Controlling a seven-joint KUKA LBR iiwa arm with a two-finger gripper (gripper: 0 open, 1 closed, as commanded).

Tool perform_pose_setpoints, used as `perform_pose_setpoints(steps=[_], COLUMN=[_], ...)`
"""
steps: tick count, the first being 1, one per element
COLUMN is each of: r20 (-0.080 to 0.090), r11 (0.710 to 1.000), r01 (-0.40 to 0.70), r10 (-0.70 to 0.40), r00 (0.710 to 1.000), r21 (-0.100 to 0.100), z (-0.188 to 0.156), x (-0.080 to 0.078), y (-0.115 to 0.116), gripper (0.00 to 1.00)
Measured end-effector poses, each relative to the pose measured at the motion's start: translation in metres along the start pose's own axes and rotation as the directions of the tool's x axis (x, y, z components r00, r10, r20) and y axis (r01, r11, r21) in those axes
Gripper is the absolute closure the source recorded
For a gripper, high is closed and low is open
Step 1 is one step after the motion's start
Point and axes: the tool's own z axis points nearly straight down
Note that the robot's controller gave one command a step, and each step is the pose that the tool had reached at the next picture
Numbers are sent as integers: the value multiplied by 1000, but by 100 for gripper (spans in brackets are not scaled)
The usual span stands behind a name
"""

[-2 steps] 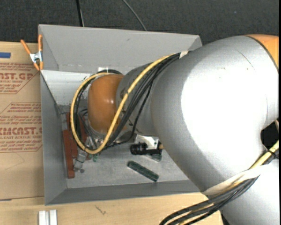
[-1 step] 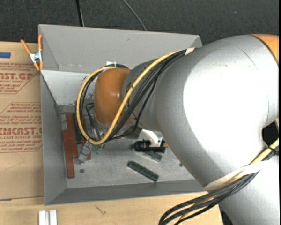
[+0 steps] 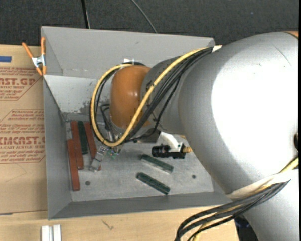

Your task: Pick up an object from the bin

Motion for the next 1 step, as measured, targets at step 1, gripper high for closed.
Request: perform_pose_setpoints(steps=[1], r20=[6], r11=[997], r01=[-74], r10=[74], r00=[997], r21=[-3], z=[-9], x=[-8], y=[13], gripper=[0])
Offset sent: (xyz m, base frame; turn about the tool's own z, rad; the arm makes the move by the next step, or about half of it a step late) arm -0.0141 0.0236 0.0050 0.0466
